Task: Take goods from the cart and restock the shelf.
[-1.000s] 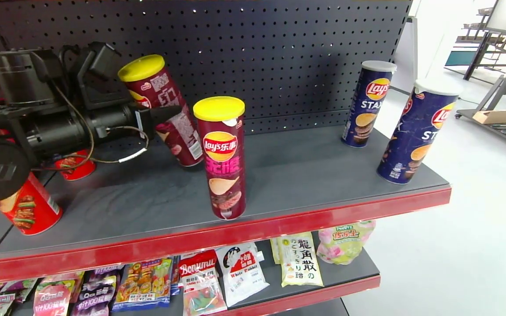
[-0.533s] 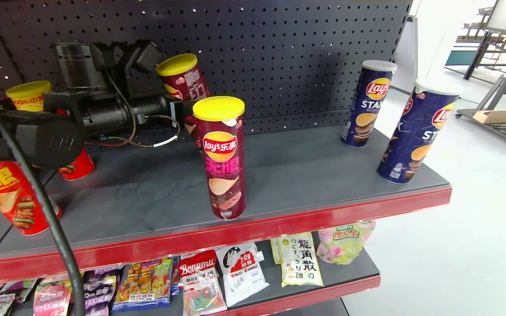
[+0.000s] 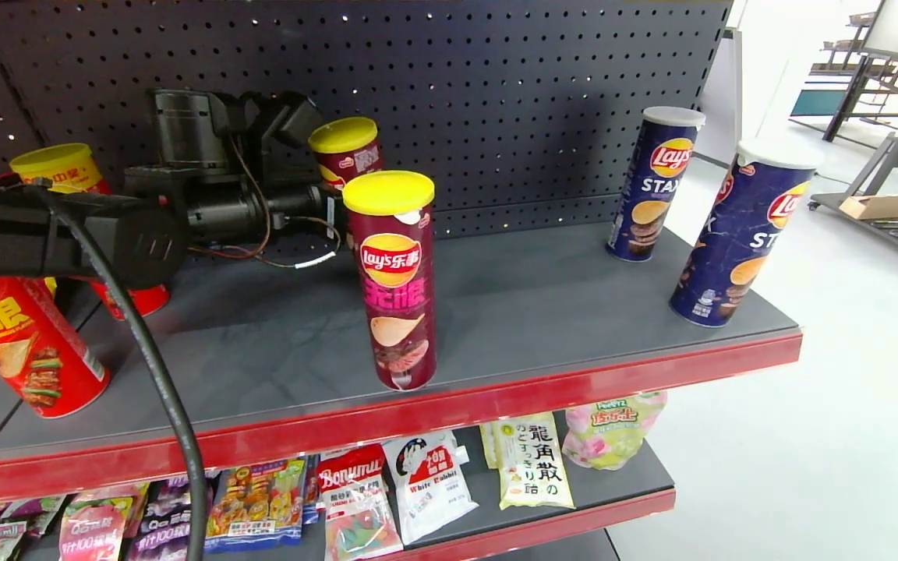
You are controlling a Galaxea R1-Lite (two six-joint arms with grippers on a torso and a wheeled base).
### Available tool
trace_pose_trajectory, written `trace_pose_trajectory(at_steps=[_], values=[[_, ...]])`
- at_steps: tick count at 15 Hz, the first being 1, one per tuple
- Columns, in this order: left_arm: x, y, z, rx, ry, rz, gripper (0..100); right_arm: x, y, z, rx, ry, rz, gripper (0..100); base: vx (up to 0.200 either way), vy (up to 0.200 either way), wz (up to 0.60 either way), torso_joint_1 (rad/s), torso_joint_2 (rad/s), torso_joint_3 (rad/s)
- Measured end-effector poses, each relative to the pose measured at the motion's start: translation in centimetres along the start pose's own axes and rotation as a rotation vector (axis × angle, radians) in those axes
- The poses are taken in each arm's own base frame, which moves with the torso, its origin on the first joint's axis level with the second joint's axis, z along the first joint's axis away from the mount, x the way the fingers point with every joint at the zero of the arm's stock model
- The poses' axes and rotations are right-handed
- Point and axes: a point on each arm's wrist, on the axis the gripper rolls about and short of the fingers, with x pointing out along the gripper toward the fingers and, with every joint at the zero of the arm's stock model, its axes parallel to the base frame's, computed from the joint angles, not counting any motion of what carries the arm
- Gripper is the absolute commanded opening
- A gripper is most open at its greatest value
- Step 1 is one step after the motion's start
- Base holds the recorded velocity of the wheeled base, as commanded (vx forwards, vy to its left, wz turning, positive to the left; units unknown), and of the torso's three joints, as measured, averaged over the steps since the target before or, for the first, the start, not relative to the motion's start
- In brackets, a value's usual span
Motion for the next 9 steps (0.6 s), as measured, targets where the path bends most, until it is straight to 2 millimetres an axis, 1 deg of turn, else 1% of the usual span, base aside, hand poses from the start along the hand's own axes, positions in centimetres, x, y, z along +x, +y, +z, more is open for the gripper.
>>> trace_pose_trajectory(at_steps=[9], values=[[1.13, -0.87, -0.61, -0.004, 0.014, -0.036, 0, 0.00, 0.00, 0.01, 0.000, 0.000, 0.000, 100, 0.000, 0.000, 0.00, 0.000, 0.00, 0.000]])
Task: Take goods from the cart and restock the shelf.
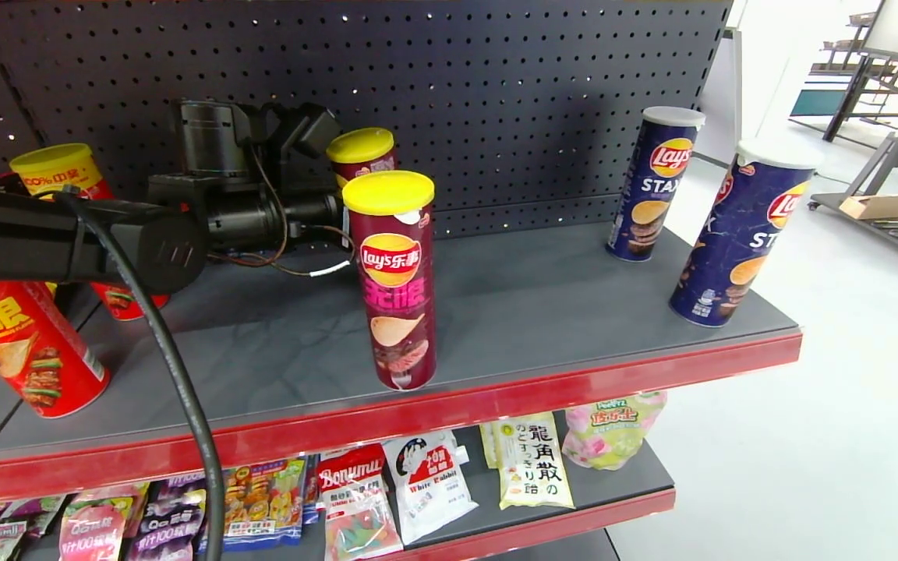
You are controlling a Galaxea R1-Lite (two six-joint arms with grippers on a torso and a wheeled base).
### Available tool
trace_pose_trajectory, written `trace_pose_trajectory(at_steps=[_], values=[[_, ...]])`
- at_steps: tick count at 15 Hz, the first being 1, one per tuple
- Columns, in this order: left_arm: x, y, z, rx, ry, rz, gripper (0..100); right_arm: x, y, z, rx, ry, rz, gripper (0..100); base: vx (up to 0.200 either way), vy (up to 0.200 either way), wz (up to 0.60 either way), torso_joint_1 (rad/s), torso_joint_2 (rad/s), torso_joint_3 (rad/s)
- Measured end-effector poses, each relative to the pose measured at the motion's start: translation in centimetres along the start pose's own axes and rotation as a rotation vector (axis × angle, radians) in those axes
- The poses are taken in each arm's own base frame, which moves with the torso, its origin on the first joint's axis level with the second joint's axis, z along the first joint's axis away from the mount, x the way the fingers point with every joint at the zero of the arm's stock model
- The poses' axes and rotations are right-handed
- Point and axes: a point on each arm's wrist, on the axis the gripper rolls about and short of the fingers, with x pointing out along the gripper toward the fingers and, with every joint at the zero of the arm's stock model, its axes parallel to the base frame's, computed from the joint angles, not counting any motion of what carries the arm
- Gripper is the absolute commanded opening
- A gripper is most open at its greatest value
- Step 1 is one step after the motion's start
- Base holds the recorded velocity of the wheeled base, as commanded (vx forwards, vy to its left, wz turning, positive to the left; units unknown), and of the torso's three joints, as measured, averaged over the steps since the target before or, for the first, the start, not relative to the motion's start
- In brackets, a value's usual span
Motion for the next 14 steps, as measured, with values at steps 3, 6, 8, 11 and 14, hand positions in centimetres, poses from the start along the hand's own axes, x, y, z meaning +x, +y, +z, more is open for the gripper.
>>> trace_pose_trajectory(at_steps=[3, 6, 8, 11, 14], values=[[0.02, 0.06, -0.09, 0.000, 0.003, 0.005, 0, 0.00, 0.00, 0.00, 0.000, 0.000, -0.001, 100, 0.000, 0.000, 0.00, 0.000, 0.00, 0.000], [-0.03, 0.10, -0.05, 0.001, 0.002, 0.006, 0, 0.00, 0.00, 0.00, 0.000, 0.000, 0.000, 100, 0.000, 0.000, 0.00, 0.000, 0.00, 0.000], [-0.03, 0.13, 0.07, 0.002, -0.001, 0.007, 0, 0.00, 0.00, 0.00, 0.000, 0.000, 0.000, 100, 0.000, 0.000, 0.00, 0.000, 0.00, 0.000], [-0.11, 0.17, 0.28, 0.022, -0.006, 0.011, 0, 0.00, 0.00, -0.01, 0.000, 0.000, -0.001, 100, 0.000, 0.000, 0.00, 0.000, 0.00, 0.000], [-0.24, 0.24, 0.35, 0.034, -0.008, 0.015, 0, 0.00, 0.00, -0.01, 0.000, 0.000, 0.000, 100, 0.000, 0.000, 0.00, 0.000, 0.00, 0.000]])
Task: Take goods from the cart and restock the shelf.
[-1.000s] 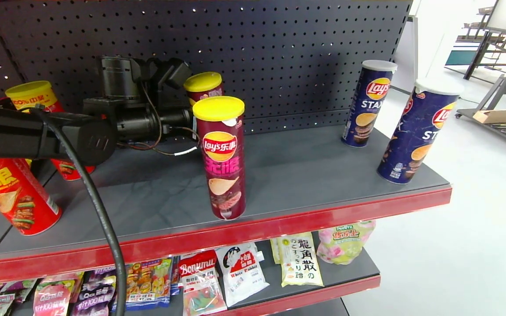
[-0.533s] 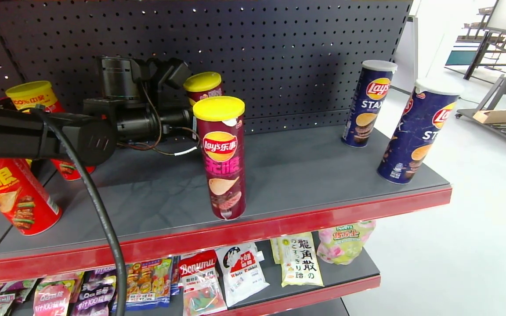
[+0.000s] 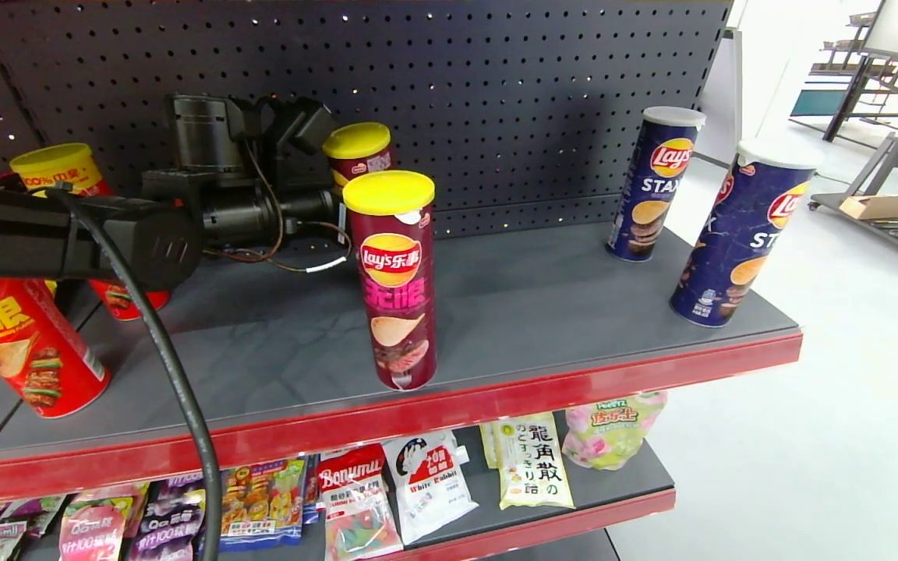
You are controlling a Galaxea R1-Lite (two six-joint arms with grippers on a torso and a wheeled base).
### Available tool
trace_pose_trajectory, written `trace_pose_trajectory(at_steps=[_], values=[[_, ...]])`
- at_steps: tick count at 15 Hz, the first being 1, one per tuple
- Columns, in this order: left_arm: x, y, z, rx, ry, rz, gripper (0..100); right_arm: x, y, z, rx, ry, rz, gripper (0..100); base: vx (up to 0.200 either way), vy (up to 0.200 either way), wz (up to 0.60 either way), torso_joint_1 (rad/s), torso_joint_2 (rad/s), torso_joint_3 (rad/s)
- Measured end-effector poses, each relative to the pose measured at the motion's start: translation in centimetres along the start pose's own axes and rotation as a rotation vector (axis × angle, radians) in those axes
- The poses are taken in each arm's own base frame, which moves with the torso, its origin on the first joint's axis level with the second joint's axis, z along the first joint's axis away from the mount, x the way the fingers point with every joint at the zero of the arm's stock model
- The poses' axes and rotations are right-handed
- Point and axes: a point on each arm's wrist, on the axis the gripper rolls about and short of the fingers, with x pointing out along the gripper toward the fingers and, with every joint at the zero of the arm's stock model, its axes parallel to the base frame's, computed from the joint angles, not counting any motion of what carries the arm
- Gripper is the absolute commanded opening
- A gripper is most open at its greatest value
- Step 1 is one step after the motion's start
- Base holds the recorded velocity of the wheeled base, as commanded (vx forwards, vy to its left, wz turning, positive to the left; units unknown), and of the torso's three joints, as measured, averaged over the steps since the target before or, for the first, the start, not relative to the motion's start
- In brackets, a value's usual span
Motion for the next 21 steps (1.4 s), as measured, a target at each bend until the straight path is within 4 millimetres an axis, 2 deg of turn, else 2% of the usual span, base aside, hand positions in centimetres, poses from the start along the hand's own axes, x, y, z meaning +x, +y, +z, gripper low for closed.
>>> trace_pose_trajectory(at_steps=[2, 3, 10, 13, 16, 18, 21], values=[[0.0, -0.1, -0.3, 0.003, 0.008, -0.004, 0, 0.0, 0.0, 0.0, 0.000, 0.000, 0.000, 100, 0.000, 0.000, 0.00, 0.000, 0.00, 0.000], [0.0, -0.1, -0.4, 0.004, 0.010, -0.005, 100, 0.0, 0.0, 0.0, 0.000, 0.000, 0.000, 100, 0.000, 0.000, 0.00, 0.000, 0.00, 0.000], [-0.3, -0.3, -1.5, -0.015, 0.048, -0.002, 100, 0.0, 0.0, 0.0, 0.000, 0.000, -0.001, 100, 0.000, 0.000, 0.00, 0.000, 0.00, 0.000], [-1.1, -0.4, -2.0, -0.026, 0.067, 0.004, 100, 0.0, 0.0, 0.0, 0.000, 0.000, -0.001, 100, 0.000, 0.000, 0.00, 0.000, 0.00, 0.000], [-3.7, -0.5, -4.2, -0.060, 0.141, 0.029, 100, 0.0, 0.0, 0.0, 0.000, 0.000, -0.001, 100, 0.000, 0.000, 0.00, 0.000, 0.00, 0.000], [-6.7, -1.2, -6.0, -0.092, 0.204, 0.050, 100, 0.0, 0.0, 0.0, 0.000, 0.000, -0.001, 100, 0.000, 0.000, 0.00, 0.000, 0.00, 0.000], [-11.7, -3.7, -7.5, -0.109, 0.233, 0.067, 100, 0.0, 0.0, 0.0, 0.000, 0.000, 0.000, 100, 0.000, 0.000, 0.00, 0.000, 0.00, 0.000]])
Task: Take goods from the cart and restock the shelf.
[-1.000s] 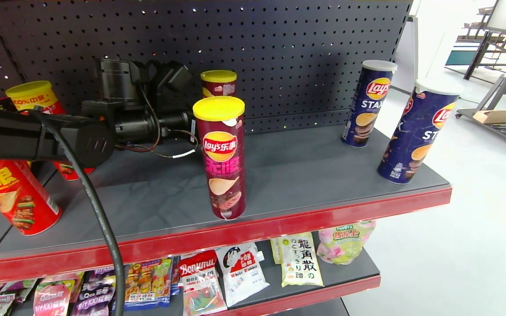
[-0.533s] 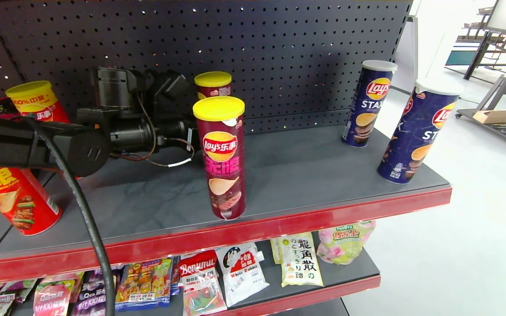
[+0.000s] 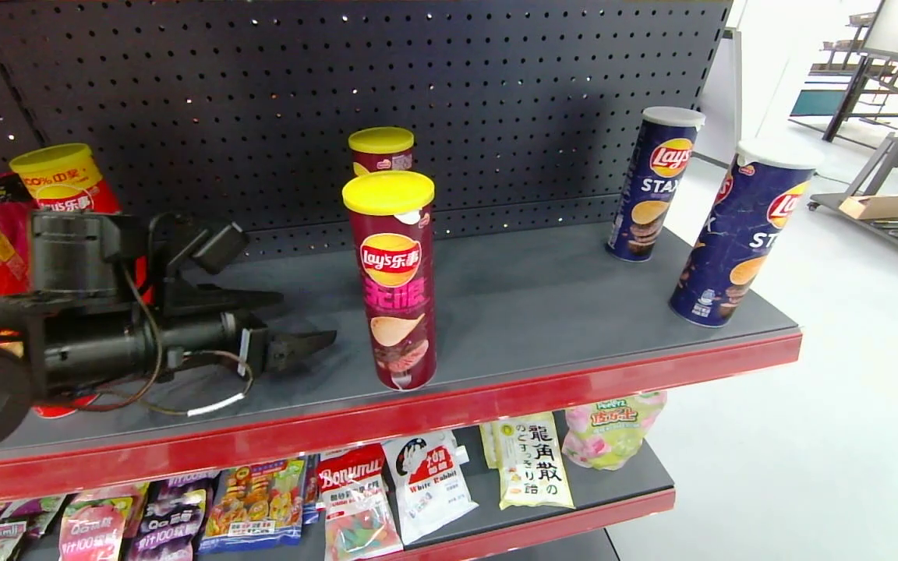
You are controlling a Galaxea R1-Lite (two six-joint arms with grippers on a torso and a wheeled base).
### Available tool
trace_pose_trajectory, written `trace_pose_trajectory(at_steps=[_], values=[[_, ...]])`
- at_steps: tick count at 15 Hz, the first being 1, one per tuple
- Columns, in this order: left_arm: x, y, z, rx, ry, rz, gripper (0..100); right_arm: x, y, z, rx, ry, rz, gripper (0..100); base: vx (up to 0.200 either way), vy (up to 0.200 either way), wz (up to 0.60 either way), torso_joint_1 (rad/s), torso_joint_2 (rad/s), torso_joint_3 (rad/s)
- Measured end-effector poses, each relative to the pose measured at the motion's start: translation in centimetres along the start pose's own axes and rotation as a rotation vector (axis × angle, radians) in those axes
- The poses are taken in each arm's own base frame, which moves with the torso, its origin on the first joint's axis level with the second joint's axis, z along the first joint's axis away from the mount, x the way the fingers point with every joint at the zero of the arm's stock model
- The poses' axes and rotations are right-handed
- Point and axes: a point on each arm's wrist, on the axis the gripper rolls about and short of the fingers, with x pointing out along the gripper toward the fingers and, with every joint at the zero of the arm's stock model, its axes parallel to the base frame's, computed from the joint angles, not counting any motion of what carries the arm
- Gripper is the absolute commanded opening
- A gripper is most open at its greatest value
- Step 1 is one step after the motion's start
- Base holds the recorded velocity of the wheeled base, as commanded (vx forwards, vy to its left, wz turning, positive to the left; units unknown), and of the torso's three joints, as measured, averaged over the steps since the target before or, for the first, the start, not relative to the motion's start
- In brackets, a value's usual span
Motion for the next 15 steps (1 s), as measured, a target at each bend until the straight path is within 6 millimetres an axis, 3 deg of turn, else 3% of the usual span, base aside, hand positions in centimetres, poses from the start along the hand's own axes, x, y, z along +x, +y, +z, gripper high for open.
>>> trace_pose_trajectory(at_steps=[5, 9, 13, 15], values=[[-8.7, -4.3, -2.4, -0.044, -0.137, 0.053, 100, 0.0, 0.0, 0.0, 0.000, 0.000, -0.001, 100, 0.000, 0.000, 0.00, 0.000, 0.00, 0.000], [-15.8, -8.0, -6.0, -0.048, -0.262, 0.201, 100, 0.0, 0.0, 0.0, 0.000, 0.000, -0.001, 100, 0.000, 0.000, 0.00, 0.000, 0.00, 0.000], [-20.1, -11.1, -10.6, -0.106, -0.222, 0.330, 100, 0.0, 0.0, 0.0, -0.007, 0.000, 0.000, 100, 0.000, 0.000, 0.00, 0.000, 0.00, 0.000], [-21.5, -12.1, -12.0, -0.114, -0.239, 0.401, 100, 0.0, 0.0, 0.0, -0.007, 0.000, 0.000, 100, 0.000, 0.000, 0.00, 0.000, 0.00, 0.000]])
